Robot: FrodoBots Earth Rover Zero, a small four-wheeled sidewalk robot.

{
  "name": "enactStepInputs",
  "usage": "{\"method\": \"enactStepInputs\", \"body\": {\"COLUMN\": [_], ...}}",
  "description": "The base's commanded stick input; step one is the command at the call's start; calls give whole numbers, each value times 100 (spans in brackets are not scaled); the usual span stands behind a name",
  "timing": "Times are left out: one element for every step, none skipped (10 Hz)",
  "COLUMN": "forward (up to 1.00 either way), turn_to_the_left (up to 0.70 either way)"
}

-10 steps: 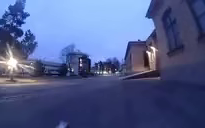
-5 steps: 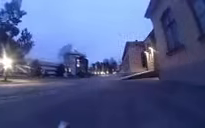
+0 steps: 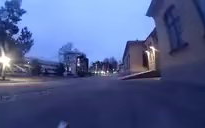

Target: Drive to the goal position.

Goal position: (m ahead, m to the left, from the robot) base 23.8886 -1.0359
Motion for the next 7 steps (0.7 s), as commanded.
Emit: {"method": "enactStepInputs", "body": {"forward": [50, 50, 50, 50, 50, 50, 50], "turn_to_the_left": [-28, -46, -49, -33, 0, 0, 0]}}
